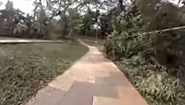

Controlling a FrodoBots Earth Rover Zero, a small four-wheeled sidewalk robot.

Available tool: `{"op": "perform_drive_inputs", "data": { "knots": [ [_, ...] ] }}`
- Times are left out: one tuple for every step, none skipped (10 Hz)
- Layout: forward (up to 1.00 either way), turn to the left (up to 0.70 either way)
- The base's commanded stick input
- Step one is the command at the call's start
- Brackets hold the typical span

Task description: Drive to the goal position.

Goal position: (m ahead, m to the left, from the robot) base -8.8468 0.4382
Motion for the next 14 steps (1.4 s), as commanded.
{"op": "perform_drive_inputs", "data": {
  "knots": [
    [1.0, -0.04],
    [1.0, -0.16],
    [1.0, -0.21],
    [1.0, 0.0],
    [1.0, 0.0],
    [1.0, 0.0],
    [1.0, 0.0],
    [1.0, 0.0],
    [1.0, -0.07],
    [1.0, -0.23],
    [1.0, -0.22],
    [1.0, -0.02],
    [1.0, 0.0],
    [1.0, -0.07]
  ]
}}
